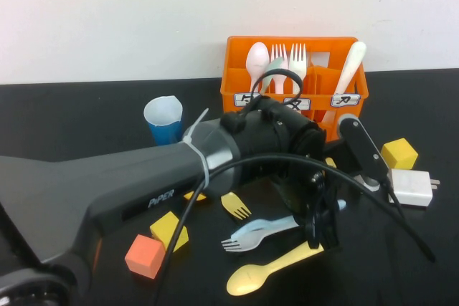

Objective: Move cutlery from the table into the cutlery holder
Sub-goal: Pick up the fork, then place the fork on the box

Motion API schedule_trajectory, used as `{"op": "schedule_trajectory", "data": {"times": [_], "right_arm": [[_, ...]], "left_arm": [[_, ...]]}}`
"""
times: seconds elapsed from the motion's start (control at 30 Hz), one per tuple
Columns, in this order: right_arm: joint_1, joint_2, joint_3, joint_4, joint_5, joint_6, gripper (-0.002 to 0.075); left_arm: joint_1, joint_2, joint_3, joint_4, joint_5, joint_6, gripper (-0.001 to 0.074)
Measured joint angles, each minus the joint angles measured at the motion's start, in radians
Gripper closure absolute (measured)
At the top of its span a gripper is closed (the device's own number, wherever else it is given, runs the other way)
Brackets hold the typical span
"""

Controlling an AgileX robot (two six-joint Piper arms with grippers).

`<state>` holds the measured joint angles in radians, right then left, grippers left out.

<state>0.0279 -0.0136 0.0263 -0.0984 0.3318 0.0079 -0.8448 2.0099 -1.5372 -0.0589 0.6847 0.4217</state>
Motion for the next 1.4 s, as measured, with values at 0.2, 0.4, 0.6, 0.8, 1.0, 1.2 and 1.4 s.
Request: {"op": "schedule_trajectory", "data": {"times": [0.2, 0.4, 0.6, 0.8, 1.0, 1.2, 1.4], "right_arm": [[0.0, 0.0, 0.0, 0.0, 0.0, 0.0, 0.0729], [0.0, 0.0, 0.0, 0.0, 0.0, 0.0, 0.0729], [0.0, 0.0, 0.0, 0.0, 0.0, 0.0, 0.073], [0.0, 0.0, 0.0, 0.0, 0.0, 0.0, 0.073], [0.0, 0.0, 0.0, 0.0, 0.0, 0.0, 0.073], [0.0, 0.0, 0.0, 0.0, 0.0, 0.0, 0.073], [0.0, 0.0, 0.0, 0.0, 0.0, 0.0, 0.073]], "left_arm": [[-0.029, -0.004, 0.0, -0.019, 0.005, -0.009, 0.0682], [-0.031, -0.047, 0.001, 0.002, -0.158, -0.073, 0.0682], [-0.021, -0.146, 0.064, 0.015, -0.505, -0.187, 0.0682], [0.054, -0.225, 0.316, 0.033, -1.087, -0.391, 0.0682], [0.133, -0.23, 0.432, 0.035, -1.586, -0.53, 0.0682], [0.168, -0.23, 0.397, 0.035, -1.646, -0.534, 0.0682], [0.208, -0.172, 0.296, 0.042, -1.63, -0.531, 0.0682]]}}
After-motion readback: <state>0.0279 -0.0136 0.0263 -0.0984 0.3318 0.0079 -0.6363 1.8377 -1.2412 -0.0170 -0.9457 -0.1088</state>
